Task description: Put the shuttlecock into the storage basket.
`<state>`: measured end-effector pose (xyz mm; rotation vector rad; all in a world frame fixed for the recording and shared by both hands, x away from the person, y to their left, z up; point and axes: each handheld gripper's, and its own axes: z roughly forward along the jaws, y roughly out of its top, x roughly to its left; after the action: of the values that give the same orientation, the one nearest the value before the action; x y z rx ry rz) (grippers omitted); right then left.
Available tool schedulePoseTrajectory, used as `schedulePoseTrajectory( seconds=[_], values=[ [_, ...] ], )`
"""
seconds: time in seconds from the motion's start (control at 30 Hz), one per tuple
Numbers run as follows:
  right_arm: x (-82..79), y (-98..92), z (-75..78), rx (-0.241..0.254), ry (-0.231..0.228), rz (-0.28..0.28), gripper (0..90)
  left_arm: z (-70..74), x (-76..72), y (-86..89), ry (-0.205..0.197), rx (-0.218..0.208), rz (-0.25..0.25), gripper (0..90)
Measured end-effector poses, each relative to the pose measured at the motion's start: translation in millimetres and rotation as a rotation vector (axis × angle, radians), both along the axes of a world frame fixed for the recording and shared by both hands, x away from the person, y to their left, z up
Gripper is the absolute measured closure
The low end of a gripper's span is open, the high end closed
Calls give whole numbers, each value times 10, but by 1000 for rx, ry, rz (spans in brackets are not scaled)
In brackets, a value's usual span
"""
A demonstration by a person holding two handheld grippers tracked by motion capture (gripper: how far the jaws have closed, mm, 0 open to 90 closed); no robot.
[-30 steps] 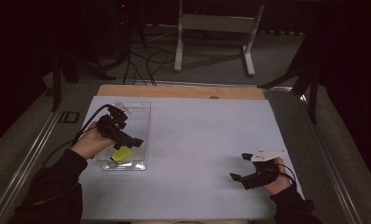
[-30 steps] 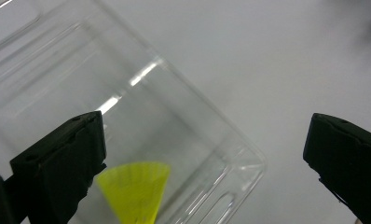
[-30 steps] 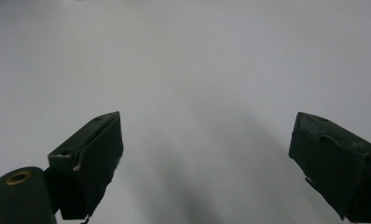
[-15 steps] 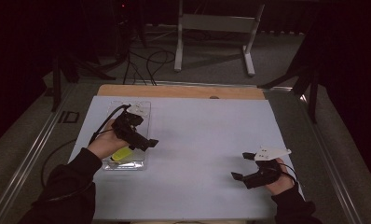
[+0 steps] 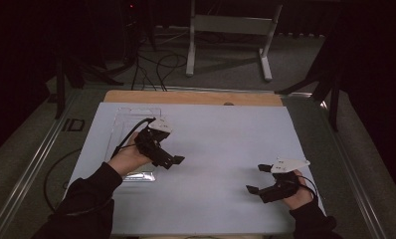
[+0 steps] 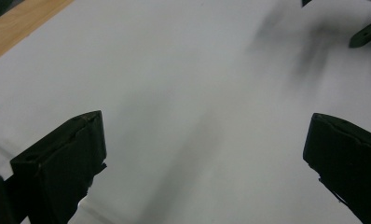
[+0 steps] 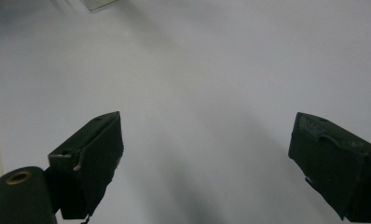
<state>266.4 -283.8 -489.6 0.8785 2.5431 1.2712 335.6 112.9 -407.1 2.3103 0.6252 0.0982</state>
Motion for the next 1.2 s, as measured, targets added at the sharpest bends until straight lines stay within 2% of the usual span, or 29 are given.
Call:
schedulePoseTrajectory(
  seconds=[0.2,0.33,0.4,0.47,0.5,0.57,0.67,0.73,0.9,1.2],
  values=[
    [-3,-9,-11,-1,7,2,103,-40,-117,-199,-18,-11,-59,2],
    [-4,-5,-12,1,6,5,102,-72,-167,-301,-11,-10,-86,2],
    [-5,-3,-16,-1,5,7,102,-116,-223,-399,-9,-12,-122,2],
    [-7,-5,-18,0,7,7,103,-155,-256,-440,-8,-37,-136,2],
    [-7,-5,-19,2,5,9,102,-173,-267,-453,-12,-36,-149,2],
    [-9,-3,-19,1,5,5,102,-215,-296,-475,-19,-43,-158,2],
    [-12,2,-21,0,4,5,102,-282,-335,-496,-11,-34,-171,2],
    [-9,6,-29,-3,5,8,102,-332,-372,-512,-2,-44,-166,1],
    [-11,20,-36,-4,13,16,102,-464,-438,-530,17,-25,-182,2],
    [-18,24,-57,-9,10,25,103,-677,-559,-451,41,-12,-179,2]
  ],
)
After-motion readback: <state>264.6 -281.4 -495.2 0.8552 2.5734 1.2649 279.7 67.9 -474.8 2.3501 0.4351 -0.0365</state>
